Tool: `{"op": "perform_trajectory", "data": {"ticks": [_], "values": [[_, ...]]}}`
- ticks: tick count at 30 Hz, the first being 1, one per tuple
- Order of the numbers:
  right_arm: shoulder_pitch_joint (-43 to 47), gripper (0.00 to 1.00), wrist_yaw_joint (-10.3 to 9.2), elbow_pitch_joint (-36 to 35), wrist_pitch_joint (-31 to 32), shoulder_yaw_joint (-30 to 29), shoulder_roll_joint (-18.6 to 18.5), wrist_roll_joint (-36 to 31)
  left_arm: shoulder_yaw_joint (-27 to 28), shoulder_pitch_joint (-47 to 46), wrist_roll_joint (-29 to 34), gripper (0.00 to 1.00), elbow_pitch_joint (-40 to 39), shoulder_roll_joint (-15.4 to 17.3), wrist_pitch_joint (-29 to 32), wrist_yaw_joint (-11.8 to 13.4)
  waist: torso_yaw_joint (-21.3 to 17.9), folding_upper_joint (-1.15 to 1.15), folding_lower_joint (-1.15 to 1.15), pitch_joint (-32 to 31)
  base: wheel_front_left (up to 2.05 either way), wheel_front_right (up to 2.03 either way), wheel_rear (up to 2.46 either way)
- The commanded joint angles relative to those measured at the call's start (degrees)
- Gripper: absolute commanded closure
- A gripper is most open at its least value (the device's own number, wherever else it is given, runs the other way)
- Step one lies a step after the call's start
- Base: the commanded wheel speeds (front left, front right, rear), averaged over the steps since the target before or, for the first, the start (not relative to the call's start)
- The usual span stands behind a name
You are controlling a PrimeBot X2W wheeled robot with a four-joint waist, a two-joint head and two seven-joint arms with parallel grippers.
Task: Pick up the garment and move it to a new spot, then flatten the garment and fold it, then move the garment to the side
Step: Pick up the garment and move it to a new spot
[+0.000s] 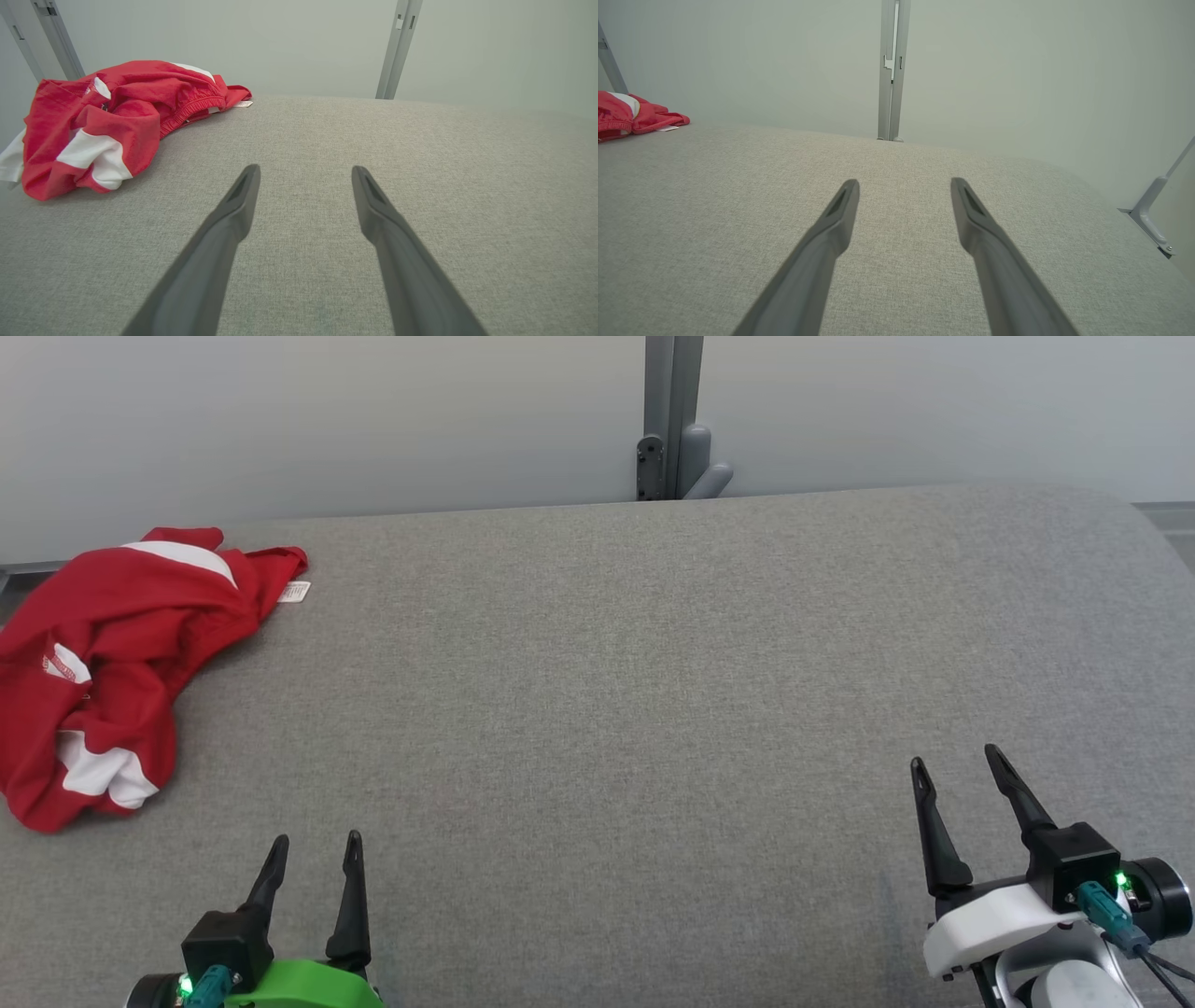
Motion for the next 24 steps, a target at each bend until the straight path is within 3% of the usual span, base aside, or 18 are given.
{"op": "perform_trajectory", "data": {"ticks": [1, 10, 16, 20, 24], "values": [[0.5, 0.00, 0.00, 0.1, -0.2, -0.1, 0.0, 0.4, 0.2, 0.4, -0.5, 0.00, 0.1, 0.4, -0.2, -0.1, 0.1, 0.00, 0.00, 0.0, 0.00, 0.00, 0.00], [1.1, 0.00, 0.00, -0.1, -0.2, -0.7, 0.2, 0.6, -0.3, -0.1, -1.1, 0.00, 0.5, 0.4, -0.2, -0.1, 1.6, 0.00, 0.00, -0.1, 0.00, 0.00, 0.00], [2.2, 0.00, -0.01, -0.6, -0.2, -1.2, 0.8, 1.1, -0.4, -0.4, -0.7, 0.00, 0.6, 0.4, -0.1, 0.0, 8.8, 0.00, 0.00, -0.3, 0.00, 0.00, 0.00], [1.5, 0.00, -0.01, -0.5, -0.2, 1.6, 1.4, 1.5, 0.7, 0.8, -0.5, 0.00, 0.5, 0.4, -0.1, 0.0, 13.3, 0.00, 0.00, -0.2, 0.00, 0.00, 0.00], [0.6, 0.00, -0.01, -0.1, -0.2, 4.1, 1.6, 1.5, 1.8, 1.4, -0.9, 0.00, -0.2, 0.3, -0.1, 0.0, 15.4, 0.00, 0.00, 0.2, 0.00, 0.00, 0.00]]}}
